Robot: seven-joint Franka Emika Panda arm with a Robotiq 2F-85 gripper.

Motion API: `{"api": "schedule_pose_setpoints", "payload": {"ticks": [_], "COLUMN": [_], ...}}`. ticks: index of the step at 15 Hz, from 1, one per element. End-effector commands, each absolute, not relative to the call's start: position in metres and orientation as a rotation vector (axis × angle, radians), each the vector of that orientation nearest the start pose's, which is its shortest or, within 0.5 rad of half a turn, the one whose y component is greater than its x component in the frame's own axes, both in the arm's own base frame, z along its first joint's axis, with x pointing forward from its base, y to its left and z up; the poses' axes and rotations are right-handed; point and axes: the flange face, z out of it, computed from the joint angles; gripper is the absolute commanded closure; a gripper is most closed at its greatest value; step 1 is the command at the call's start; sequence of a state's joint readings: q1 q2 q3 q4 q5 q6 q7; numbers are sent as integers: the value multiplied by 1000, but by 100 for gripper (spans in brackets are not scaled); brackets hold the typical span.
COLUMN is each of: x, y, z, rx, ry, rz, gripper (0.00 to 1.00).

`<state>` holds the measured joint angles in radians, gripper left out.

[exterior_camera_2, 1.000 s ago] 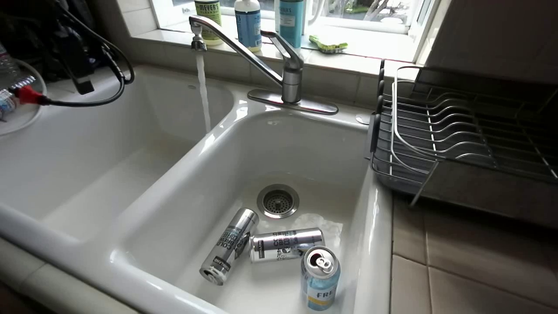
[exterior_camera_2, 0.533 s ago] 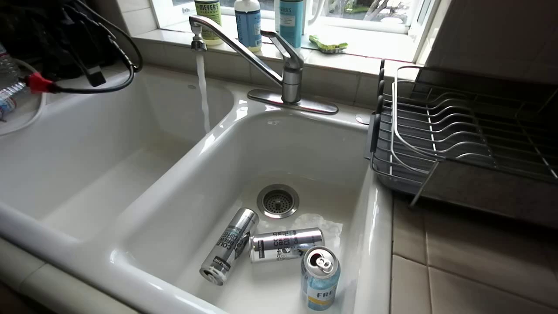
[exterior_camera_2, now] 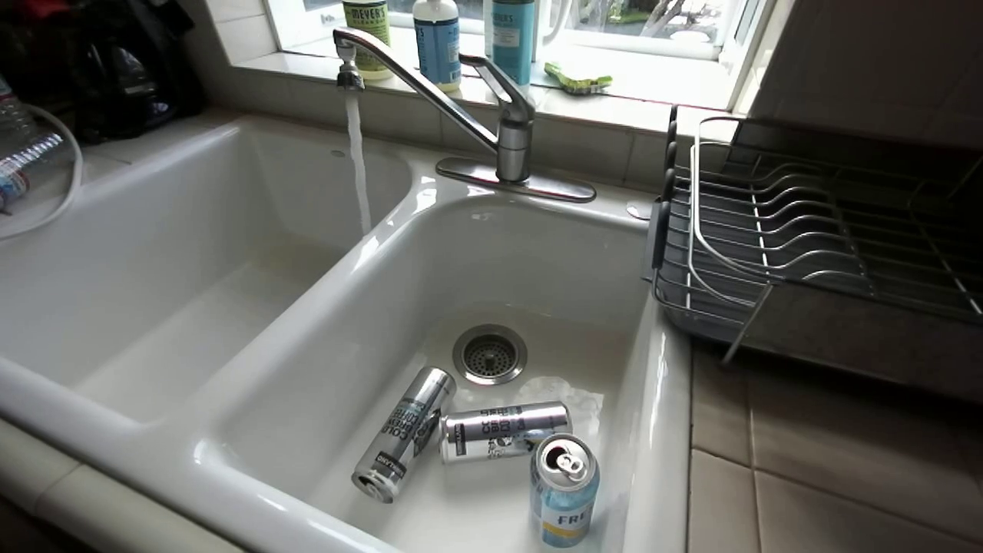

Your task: Move the faucet handle downwards to close the water

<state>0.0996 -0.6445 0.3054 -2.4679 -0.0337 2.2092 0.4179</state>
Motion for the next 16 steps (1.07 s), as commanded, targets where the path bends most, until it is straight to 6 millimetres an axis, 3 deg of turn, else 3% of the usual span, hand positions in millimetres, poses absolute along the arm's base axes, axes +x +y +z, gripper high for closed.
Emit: {"api": "schedule_pose_setpoints", "payload": {"ticks": [1, 7, 10, 13, 15, 16], "x": [354, 369, 388, 406, 416, 401], "y": [166, 130, 92, 59, 50, 54], "z": [563, 607, 629, 640, 641, 640], "rx": [-3131, -3075, -3039, -3020, -3027, -3016], "ry": [58, 151, 283, 388, 402, 404], "rz": [-844, -1057, -1097, -1078, -1044, -1073], "gripper": [0, 0, 0, 0, 0, 0]}}
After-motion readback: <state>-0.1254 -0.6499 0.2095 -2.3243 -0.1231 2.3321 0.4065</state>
